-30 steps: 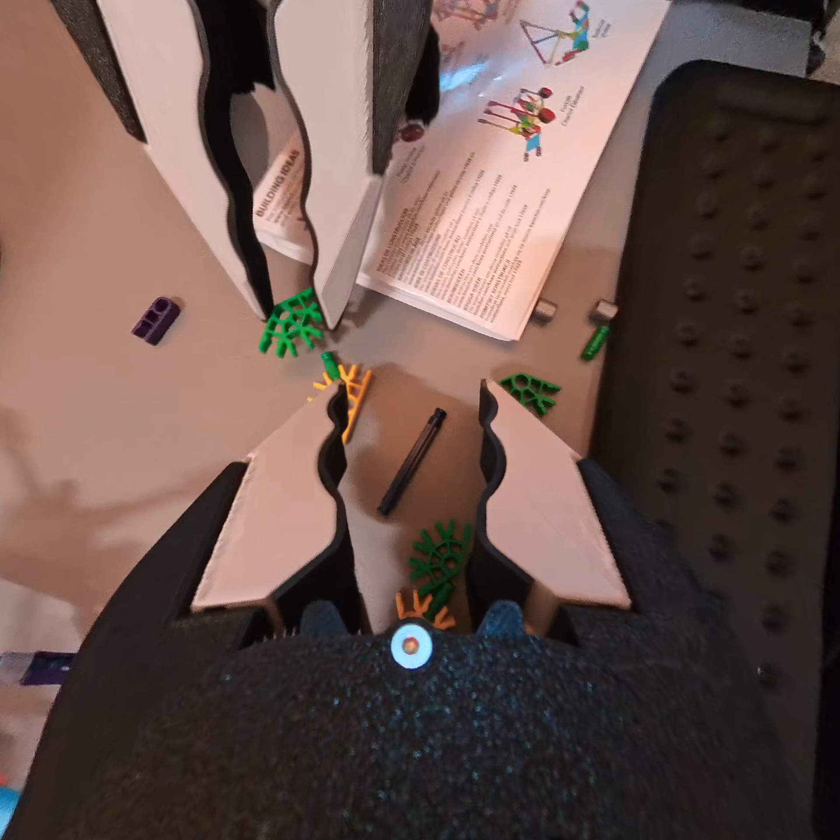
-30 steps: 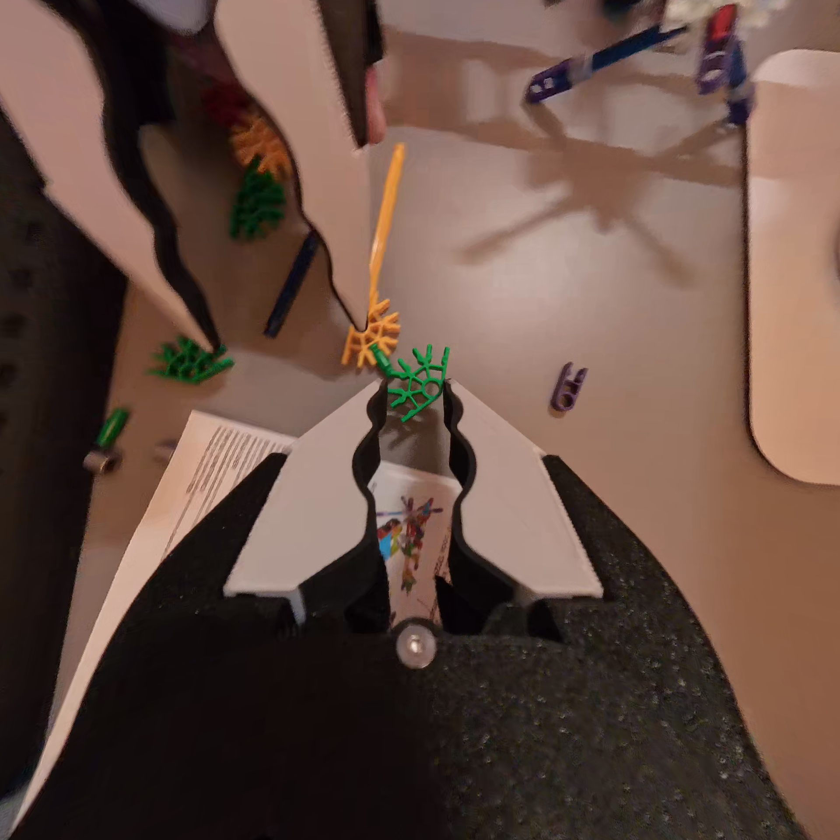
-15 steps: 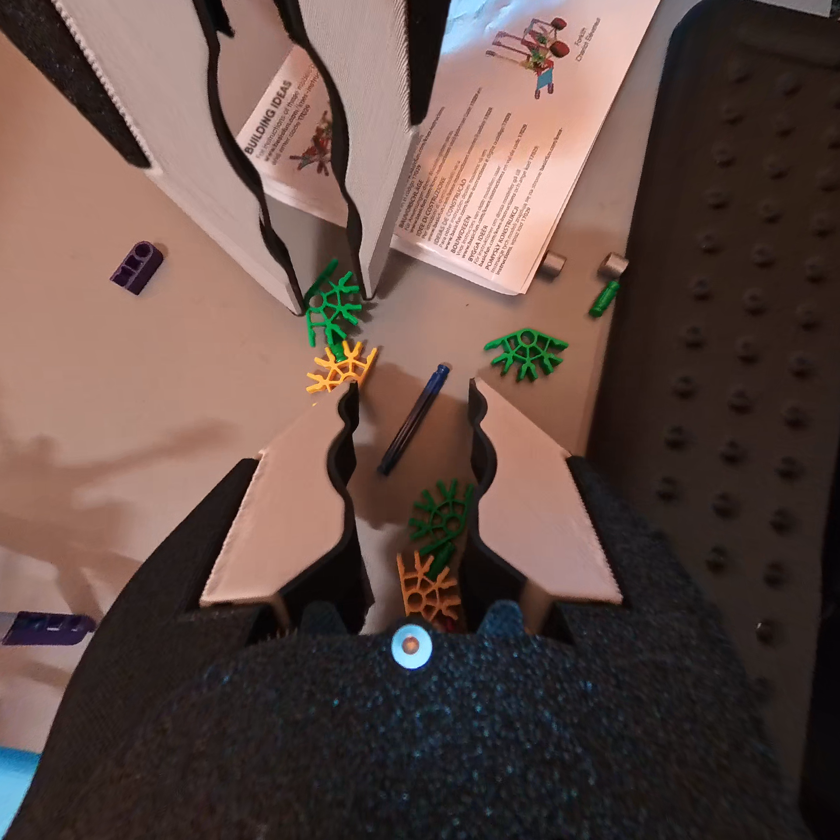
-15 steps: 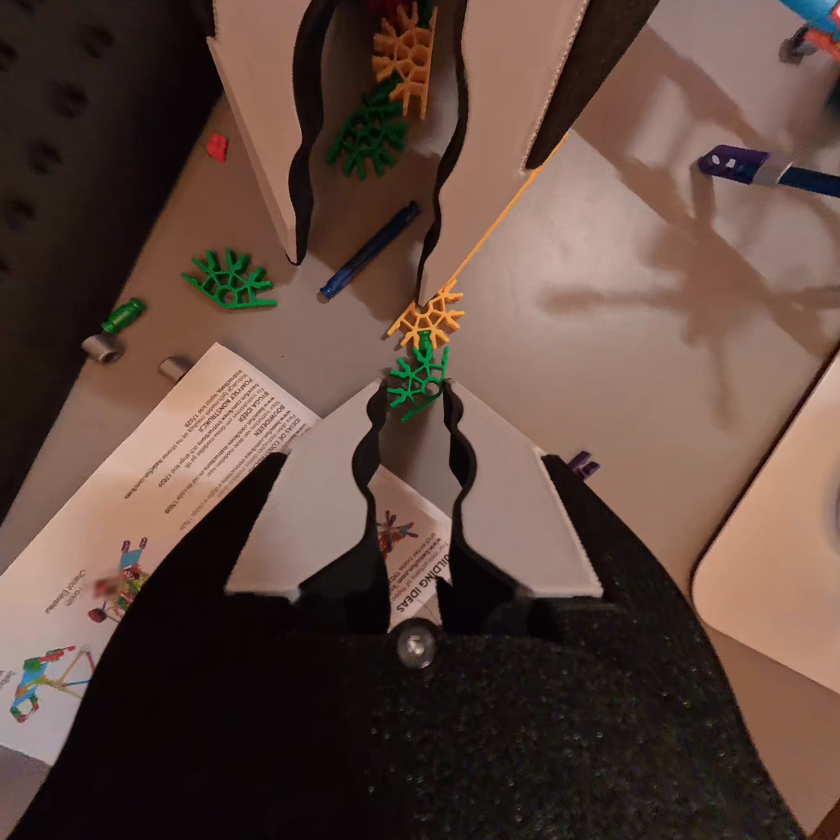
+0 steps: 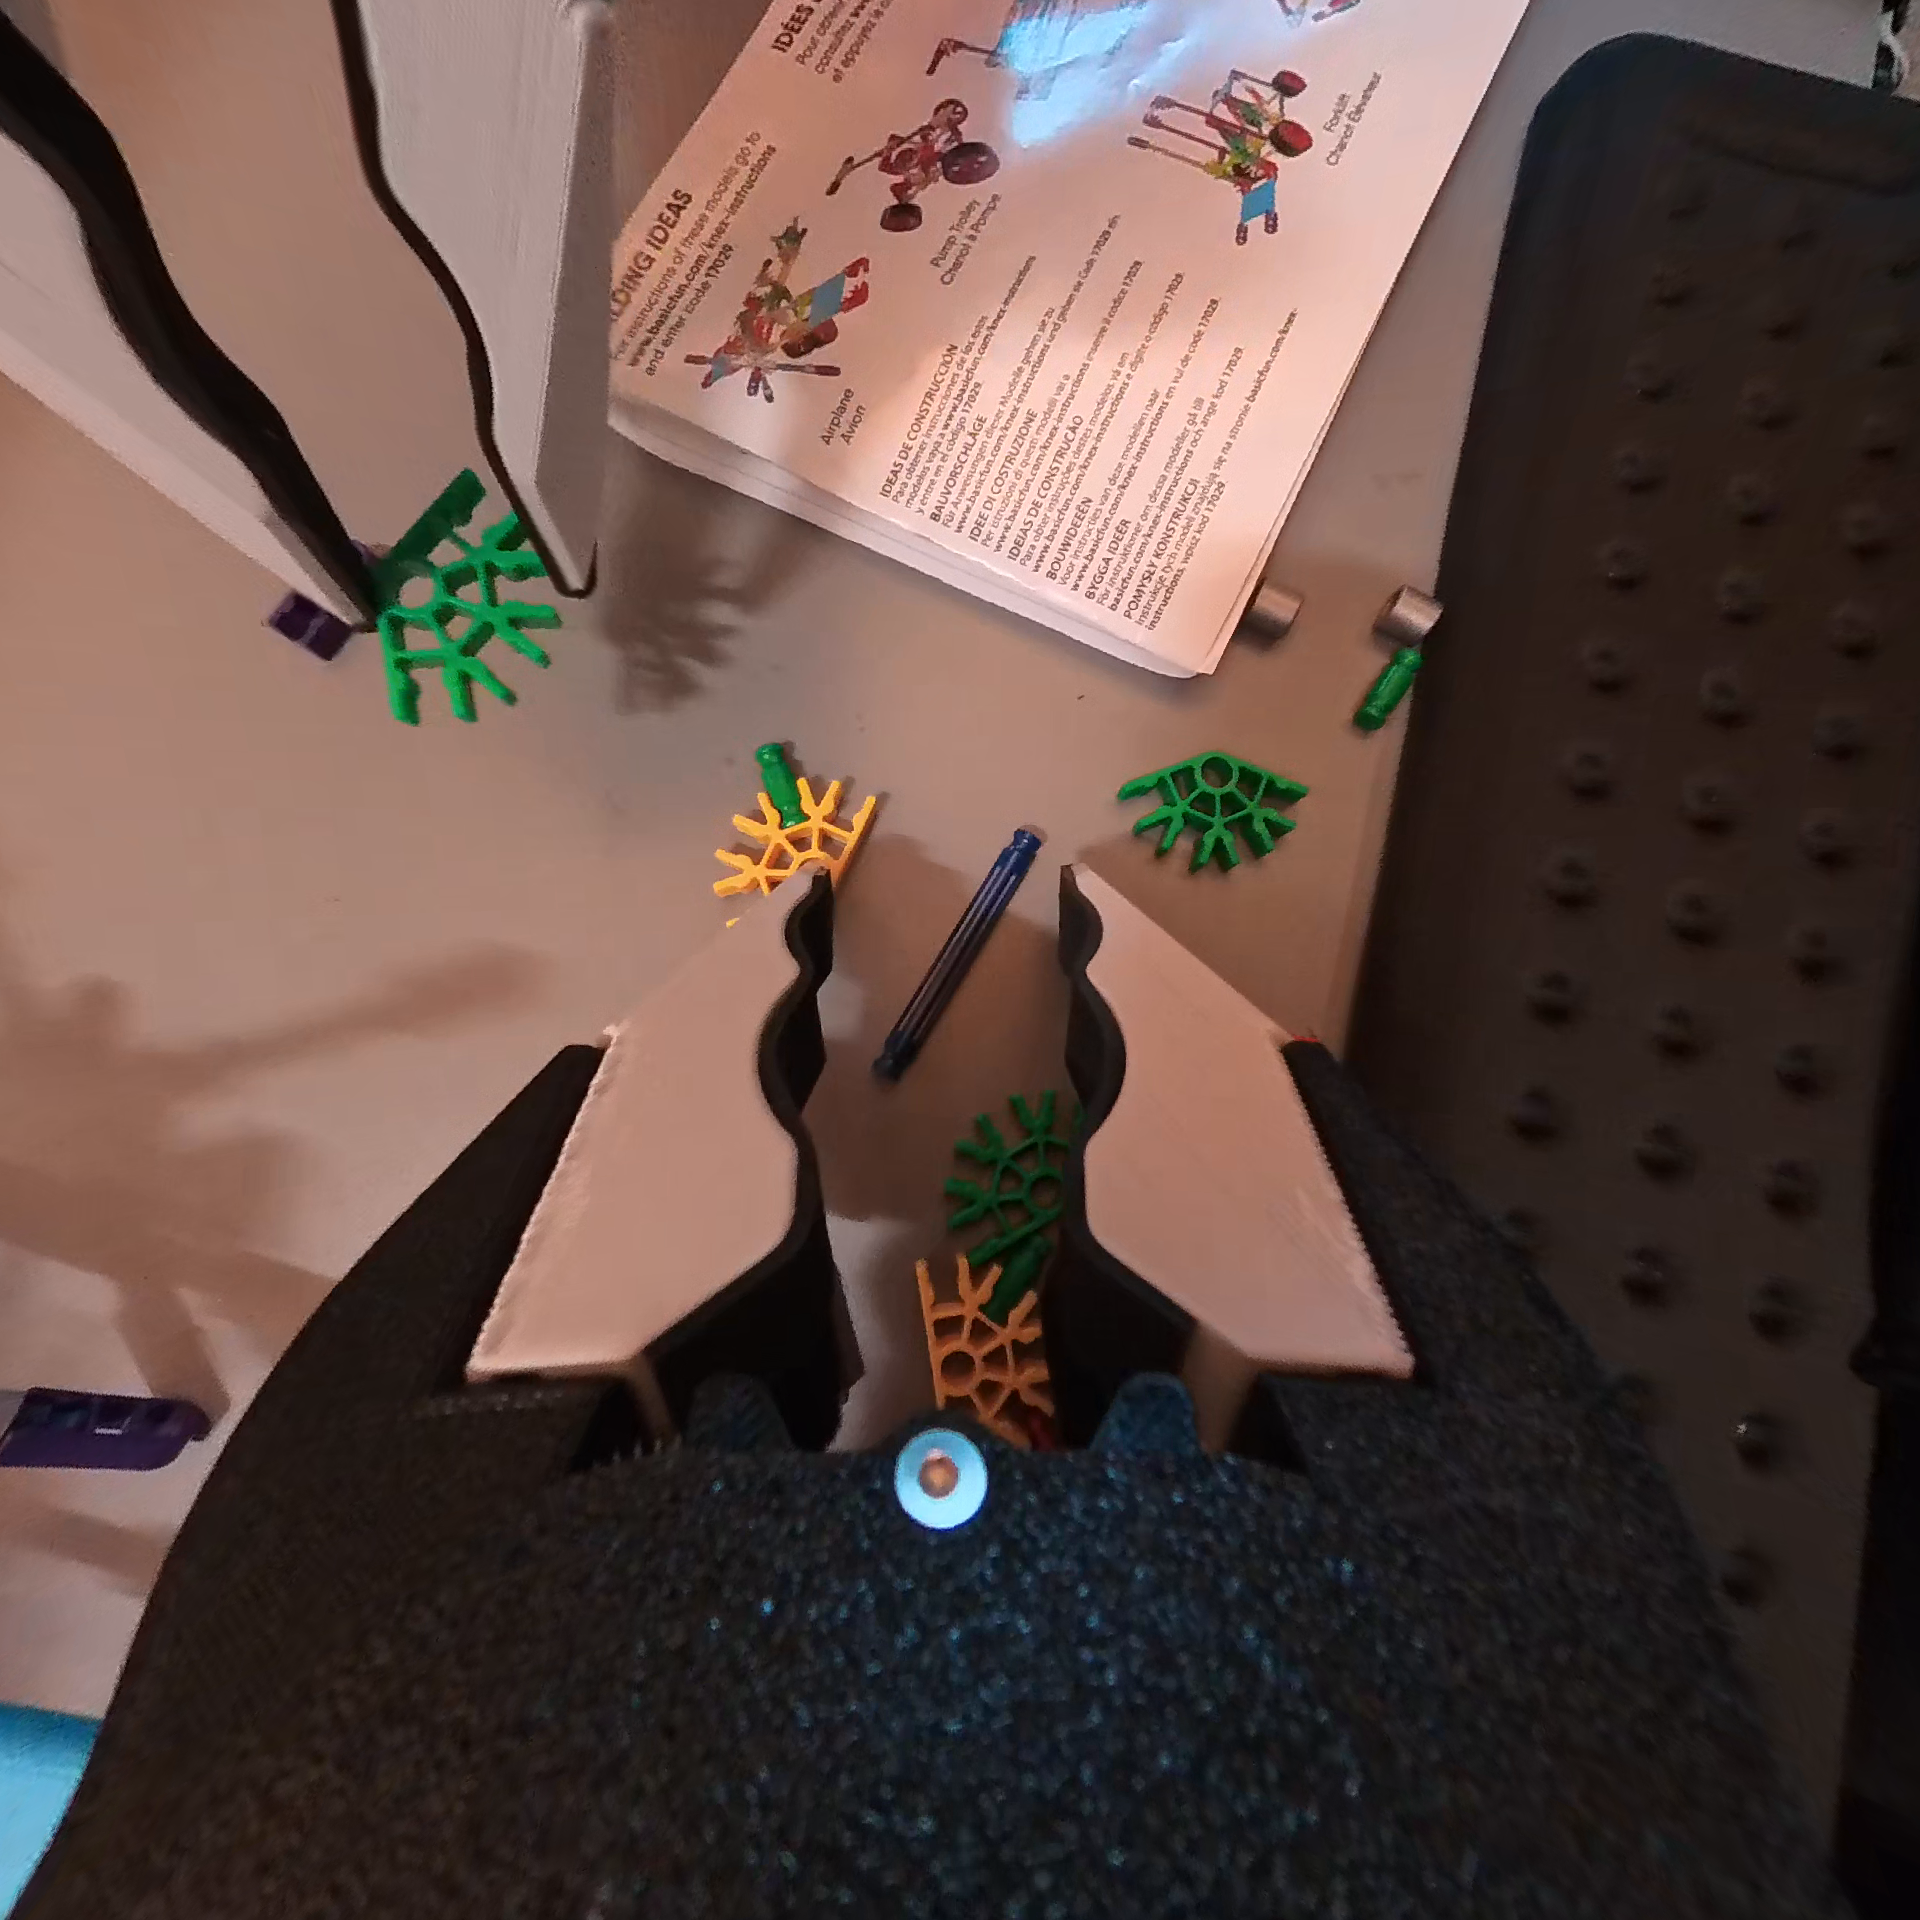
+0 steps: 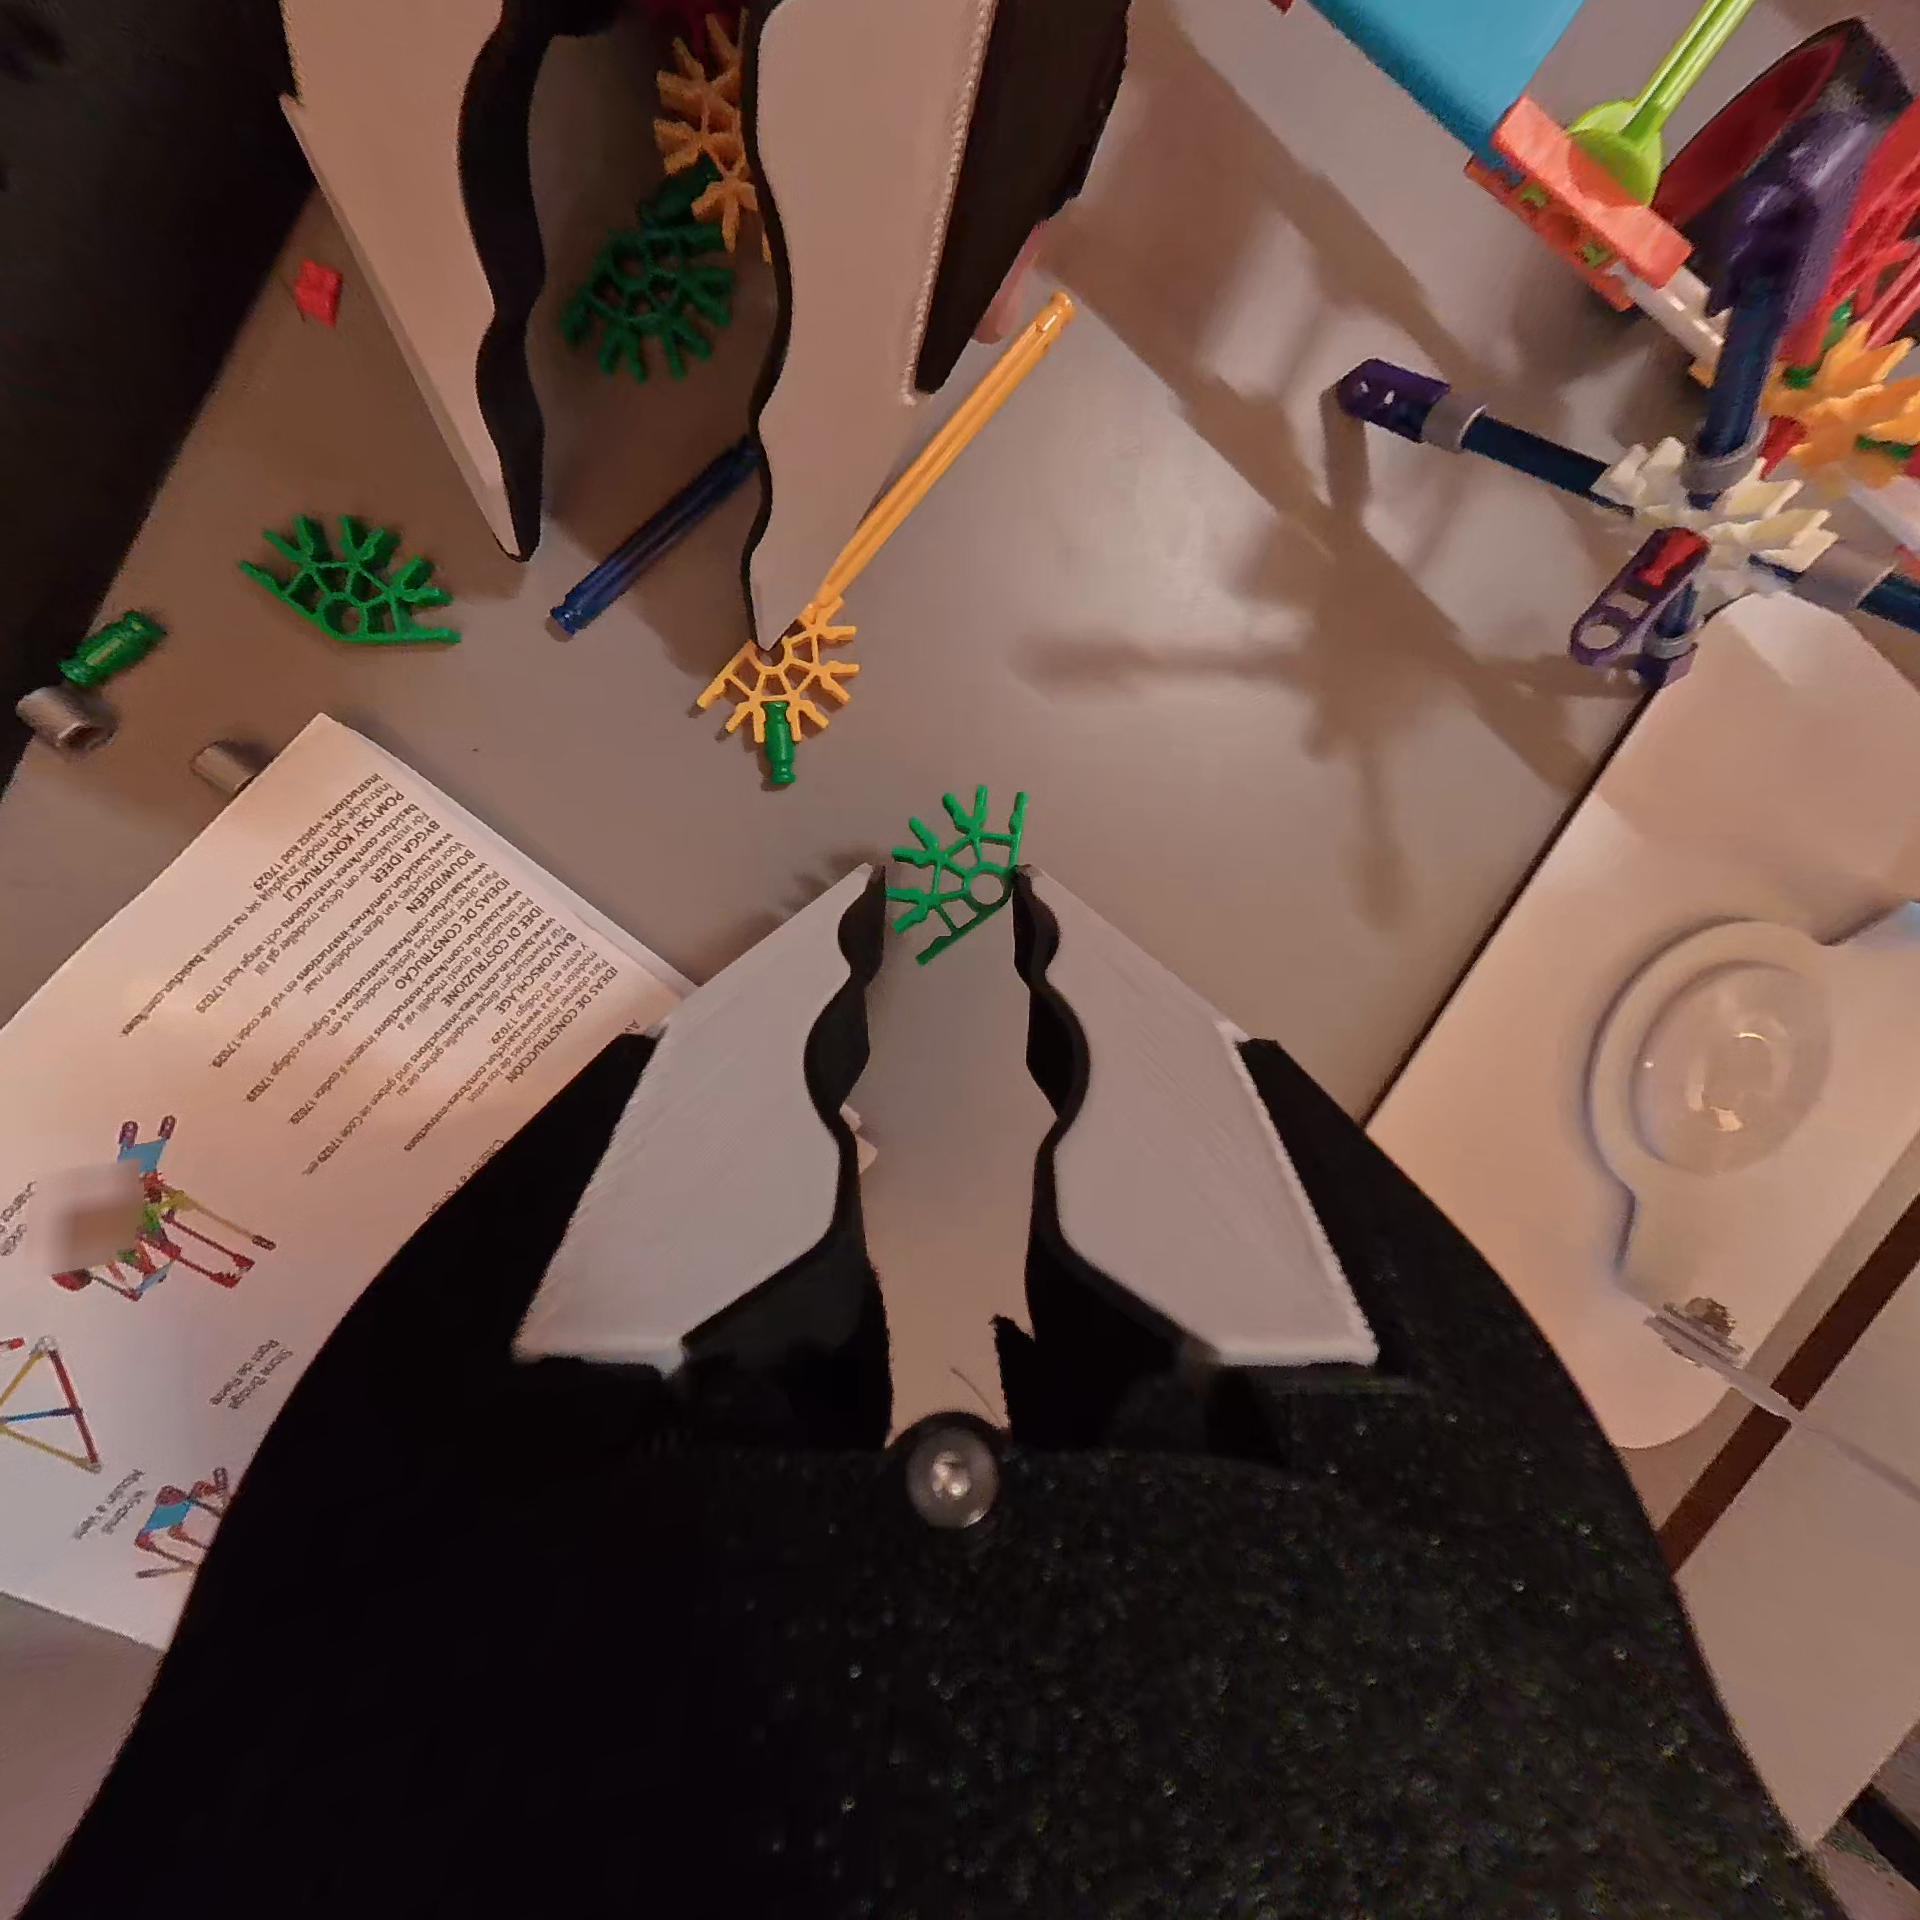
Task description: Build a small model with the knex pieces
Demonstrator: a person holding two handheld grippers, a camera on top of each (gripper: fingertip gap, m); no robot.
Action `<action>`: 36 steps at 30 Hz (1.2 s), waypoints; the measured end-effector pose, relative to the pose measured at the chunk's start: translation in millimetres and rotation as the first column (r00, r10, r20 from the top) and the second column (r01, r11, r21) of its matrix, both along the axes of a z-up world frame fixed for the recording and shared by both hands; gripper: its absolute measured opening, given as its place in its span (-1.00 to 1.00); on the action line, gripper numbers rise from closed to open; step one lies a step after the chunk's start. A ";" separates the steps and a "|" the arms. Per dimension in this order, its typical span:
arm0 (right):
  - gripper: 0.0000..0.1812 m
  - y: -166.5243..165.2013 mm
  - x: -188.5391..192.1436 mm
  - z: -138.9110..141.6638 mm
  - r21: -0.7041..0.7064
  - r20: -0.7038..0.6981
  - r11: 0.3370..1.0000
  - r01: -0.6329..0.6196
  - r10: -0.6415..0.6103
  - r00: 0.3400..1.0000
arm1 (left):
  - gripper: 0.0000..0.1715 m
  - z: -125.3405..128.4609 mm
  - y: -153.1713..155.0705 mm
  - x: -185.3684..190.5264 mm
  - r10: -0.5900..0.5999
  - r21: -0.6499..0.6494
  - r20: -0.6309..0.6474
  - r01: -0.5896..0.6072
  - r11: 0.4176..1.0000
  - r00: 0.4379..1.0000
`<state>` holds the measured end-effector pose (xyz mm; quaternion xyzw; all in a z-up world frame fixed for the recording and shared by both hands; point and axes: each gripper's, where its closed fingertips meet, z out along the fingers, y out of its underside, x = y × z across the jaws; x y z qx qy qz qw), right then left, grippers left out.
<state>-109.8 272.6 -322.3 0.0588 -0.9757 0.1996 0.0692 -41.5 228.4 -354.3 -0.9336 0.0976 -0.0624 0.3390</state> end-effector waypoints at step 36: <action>-0.73 1.6 8.3 -3.7 0.026 0.015 0.999 -0.041 0.041 0.999 | -0.48 0.0 -0.8 0.4 0.001 0.000 0.012 -0.001 1.000 1.000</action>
